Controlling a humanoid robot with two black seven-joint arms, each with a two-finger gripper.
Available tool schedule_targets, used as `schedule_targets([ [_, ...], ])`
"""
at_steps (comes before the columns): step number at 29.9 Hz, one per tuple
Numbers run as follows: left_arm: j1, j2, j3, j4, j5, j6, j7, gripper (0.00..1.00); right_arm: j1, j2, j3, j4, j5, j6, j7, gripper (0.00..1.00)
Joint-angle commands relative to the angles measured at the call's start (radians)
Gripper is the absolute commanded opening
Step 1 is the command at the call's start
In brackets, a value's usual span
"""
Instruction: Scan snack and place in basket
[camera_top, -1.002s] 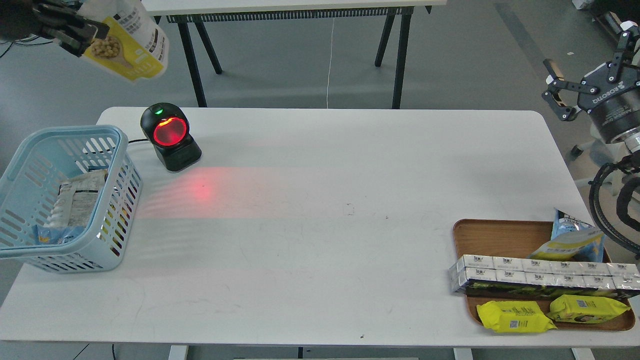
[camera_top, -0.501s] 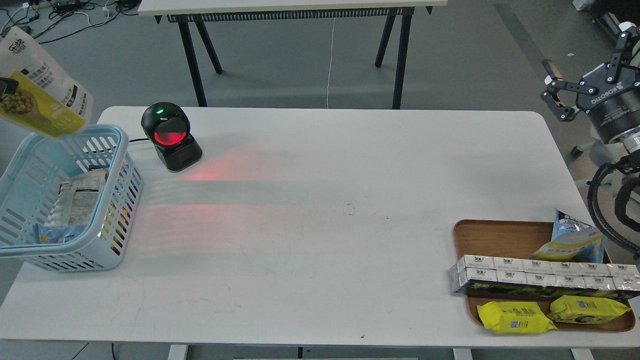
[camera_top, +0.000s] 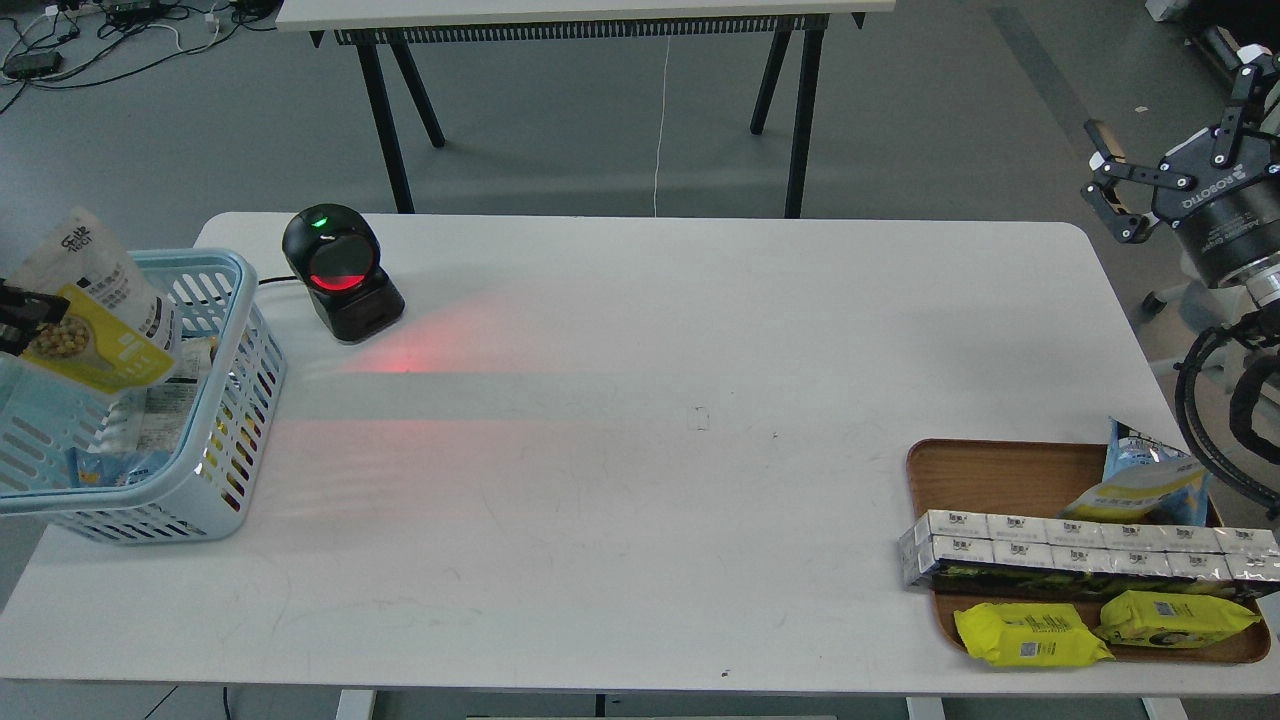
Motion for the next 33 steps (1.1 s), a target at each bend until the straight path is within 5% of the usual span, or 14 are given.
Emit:
schedule_targets([
  [1,0.05,-0.028,-0.001,0.004,-0.007,0.0,0.0,0.06,0.0,0.0,-0.002,0.002,0.0,0.0,0.0,1.0],
  [6,0.076,-0.051,-0.001,0.01,-0.012,0.0,0.0,0.11,0.0,-0.002,-0.003,0.005,0.003,0.0,0.0,1.0],
  [12,0.076,-0.083,-0.047,0.066,-0.093,0.067,0.0,0.44,0.001,0.0,-0.006,0.011,-0.001,0.0,0.0,1.0],
  [21,0.078,-0.229,-0.242,0.234,-0.613,0.033,0.0,0.76,0.104,-0.002,-0.072,-0.002,-0.081,0.0,0.0,1.0],
  [33,0.13,-0.473,-0.315,0.251,-1.367,0.0,0.0,0.82,0.279,0.061,-0.24,-0.002,-0.135,0.0,0.0,1.0],
])
